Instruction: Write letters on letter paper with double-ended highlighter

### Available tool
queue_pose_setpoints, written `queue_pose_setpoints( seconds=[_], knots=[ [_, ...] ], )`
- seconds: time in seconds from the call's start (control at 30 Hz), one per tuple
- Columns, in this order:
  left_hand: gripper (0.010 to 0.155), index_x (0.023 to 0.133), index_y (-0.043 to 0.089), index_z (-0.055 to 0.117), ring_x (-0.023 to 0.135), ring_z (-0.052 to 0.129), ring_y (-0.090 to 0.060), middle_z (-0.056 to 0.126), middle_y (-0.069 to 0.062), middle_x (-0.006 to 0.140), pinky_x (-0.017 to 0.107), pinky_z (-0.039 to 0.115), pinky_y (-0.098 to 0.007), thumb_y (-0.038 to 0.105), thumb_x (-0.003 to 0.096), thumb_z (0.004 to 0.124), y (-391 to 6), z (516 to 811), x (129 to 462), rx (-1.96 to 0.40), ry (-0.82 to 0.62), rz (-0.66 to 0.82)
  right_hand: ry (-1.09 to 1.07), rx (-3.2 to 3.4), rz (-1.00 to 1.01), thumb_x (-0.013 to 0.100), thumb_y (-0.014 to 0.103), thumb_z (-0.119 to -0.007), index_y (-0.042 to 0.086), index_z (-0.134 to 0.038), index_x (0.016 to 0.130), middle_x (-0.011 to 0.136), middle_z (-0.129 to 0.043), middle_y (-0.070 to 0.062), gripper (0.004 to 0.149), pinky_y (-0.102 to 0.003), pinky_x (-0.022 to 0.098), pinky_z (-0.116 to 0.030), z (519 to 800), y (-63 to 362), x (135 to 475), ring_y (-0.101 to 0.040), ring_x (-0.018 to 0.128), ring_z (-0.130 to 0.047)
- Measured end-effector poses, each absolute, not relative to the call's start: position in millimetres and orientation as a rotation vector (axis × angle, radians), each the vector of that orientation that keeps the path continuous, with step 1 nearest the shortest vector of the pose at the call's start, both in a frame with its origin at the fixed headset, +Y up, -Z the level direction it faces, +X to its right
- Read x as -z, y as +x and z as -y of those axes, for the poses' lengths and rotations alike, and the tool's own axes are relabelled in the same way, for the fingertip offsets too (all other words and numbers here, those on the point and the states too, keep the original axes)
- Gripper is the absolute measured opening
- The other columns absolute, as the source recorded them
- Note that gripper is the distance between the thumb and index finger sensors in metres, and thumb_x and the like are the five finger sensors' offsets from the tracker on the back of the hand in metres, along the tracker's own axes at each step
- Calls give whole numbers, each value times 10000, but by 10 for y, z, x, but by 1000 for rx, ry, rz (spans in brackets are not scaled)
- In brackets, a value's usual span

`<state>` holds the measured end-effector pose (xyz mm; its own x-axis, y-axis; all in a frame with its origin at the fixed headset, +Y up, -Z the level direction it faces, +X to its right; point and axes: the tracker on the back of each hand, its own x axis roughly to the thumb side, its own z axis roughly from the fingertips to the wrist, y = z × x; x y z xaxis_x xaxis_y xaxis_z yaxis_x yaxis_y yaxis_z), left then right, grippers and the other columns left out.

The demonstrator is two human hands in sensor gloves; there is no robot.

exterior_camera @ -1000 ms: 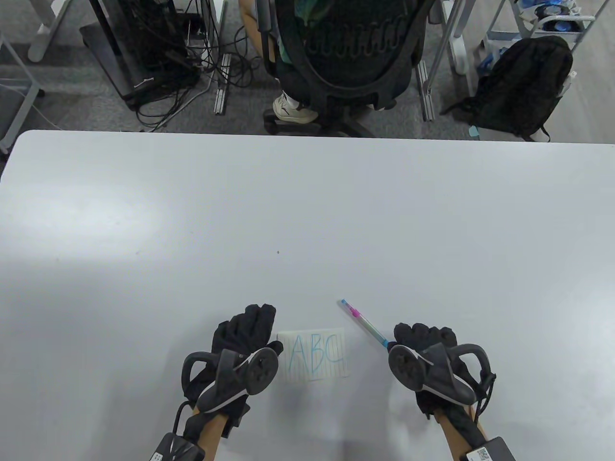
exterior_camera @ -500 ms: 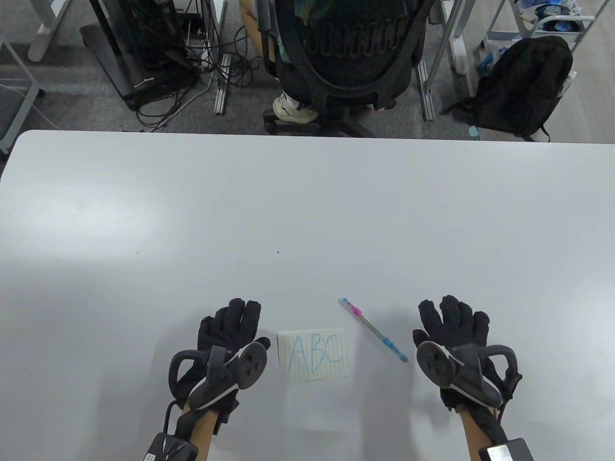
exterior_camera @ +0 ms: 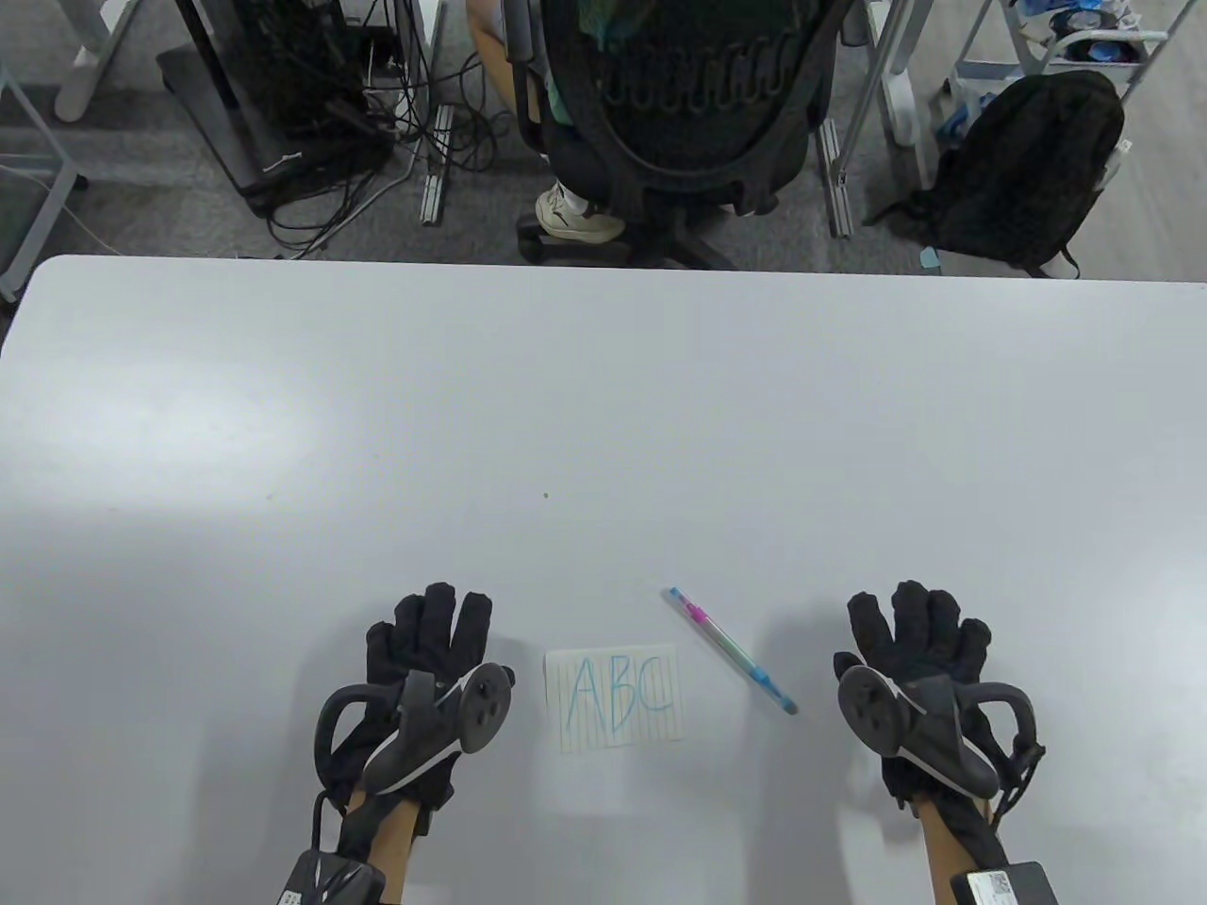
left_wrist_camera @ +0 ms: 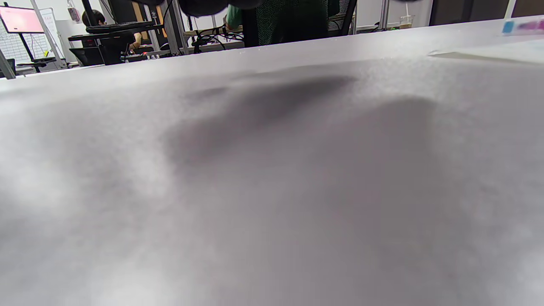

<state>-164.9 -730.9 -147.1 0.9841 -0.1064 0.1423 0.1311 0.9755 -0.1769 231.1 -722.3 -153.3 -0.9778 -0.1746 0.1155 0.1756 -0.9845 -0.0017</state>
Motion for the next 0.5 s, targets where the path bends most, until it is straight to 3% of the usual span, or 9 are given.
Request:
queue_pose_setpoints(
  seconds=[0.5],
  knots=[
    [756, 1208, 220, 279, 1169, 401, -456, 277, -180, 1269, 824, 443, -670, 573, 575, 498, -1622, 7349, 1488, 147, -180, 149, -176, 2952, 5, 561, 463, -619, 136, -534, 1122, 1114, -529, -383, 655, -783, 647, -459, 7257, 2266, 1546, -648, 973, -522]
  ],
)
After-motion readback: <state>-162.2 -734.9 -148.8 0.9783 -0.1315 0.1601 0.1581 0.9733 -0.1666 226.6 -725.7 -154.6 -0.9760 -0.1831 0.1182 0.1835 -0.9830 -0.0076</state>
